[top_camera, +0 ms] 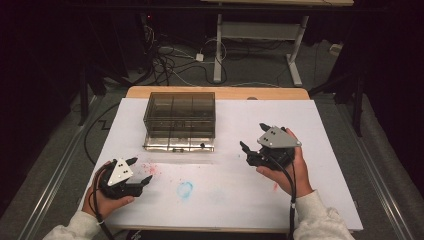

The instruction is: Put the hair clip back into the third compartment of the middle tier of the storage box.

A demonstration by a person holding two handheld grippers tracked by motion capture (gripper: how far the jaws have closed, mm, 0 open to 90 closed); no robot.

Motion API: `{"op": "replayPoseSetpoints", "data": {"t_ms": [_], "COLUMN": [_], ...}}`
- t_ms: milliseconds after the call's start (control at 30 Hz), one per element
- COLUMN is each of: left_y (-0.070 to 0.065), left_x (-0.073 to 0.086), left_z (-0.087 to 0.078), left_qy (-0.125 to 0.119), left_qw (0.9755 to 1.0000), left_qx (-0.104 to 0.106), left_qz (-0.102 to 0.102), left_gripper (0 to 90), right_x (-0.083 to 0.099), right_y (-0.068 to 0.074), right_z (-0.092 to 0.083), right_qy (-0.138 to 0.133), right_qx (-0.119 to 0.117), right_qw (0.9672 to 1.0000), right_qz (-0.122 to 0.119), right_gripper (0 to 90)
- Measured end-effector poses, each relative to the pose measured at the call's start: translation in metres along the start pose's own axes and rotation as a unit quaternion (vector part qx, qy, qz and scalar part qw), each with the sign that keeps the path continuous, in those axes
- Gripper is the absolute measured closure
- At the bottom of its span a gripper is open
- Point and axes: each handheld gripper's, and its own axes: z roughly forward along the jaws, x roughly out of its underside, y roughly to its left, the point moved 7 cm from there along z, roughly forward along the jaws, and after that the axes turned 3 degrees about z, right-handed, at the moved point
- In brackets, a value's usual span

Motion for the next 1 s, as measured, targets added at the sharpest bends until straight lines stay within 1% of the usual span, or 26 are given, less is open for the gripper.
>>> {"op": "replayPoseSetpoints", "data": {"t_ms": [100, 300, 600, 767, 1000], "left_y": [-0.001, -0.001, -0.002, -0.002, -0.003], "left_x": [0.000, 0.000, 0.000, 0.000, 0.000], "left_z": [0.000, 0.001, 0.001, 0.002, 0.003], "left_qy": [-0.001, 0.001, 0.002, 0.003, 0.006], "left_qw": [1.0000, 1.0000, 1.0000, 1.0000, 1.0000], "left_qx": [-0.001, 0.000, 0.001, 0.002, 0.004], "left_qz": [0.001, 0.002, 0.004, 0.005, 0.006], "left_gripper": [22.5, 22.5, 22.5, 22.5, 22.5], "right_x": [0.004, 0.012, 0.025, 0.035, 0.049], "right_y": [-0.003, -0.008, -0.014, -0.016, -0.019], "right_z": [-0.004, -0.011, -0.018, -0.021, -0.024], "right_qy": [0.000, 0.000, 0.009, 0.016, 0.025], "right_qx": [0.005, 0.008, 0.015, 0.016, 0.017], "right_qw": [1.0000, 1.0000, 0.9998, 0.9997, 0.9995], "right_qz": [-0.003, 0.000, 0.000, 0.000, 0.007], "right_gripper": [23.7, 23.8, 23.6, 23.5, 23.4]}}
